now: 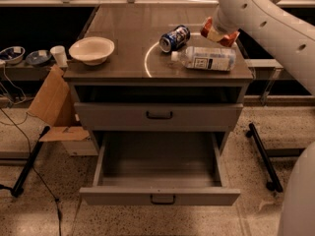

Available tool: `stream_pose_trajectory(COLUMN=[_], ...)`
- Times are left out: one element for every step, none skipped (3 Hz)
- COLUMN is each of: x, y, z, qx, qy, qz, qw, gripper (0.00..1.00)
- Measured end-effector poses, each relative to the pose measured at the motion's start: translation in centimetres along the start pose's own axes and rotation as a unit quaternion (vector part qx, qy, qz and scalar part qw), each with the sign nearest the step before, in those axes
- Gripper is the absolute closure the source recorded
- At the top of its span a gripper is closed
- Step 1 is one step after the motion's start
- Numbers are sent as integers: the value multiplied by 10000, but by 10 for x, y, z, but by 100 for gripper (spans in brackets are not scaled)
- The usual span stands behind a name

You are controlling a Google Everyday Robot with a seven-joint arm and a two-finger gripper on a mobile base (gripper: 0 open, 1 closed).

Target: Pick coke can from middle drawer and place on counter

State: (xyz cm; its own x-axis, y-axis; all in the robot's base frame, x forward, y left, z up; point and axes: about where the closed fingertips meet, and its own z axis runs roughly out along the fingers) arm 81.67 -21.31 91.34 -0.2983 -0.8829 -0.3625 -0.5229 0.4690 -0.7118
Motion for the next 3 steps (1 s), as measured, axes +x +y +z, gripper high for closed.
stream_pose_trajectory(x=[0,0,-2], y=[1,1,-2], z=[3,3,-1], qx=[-61,-59,-10], qy=[-69,-74,-113], qz=[-27,-28,-24], qw=[10000,10000,9999], gripper=[87,64,40])
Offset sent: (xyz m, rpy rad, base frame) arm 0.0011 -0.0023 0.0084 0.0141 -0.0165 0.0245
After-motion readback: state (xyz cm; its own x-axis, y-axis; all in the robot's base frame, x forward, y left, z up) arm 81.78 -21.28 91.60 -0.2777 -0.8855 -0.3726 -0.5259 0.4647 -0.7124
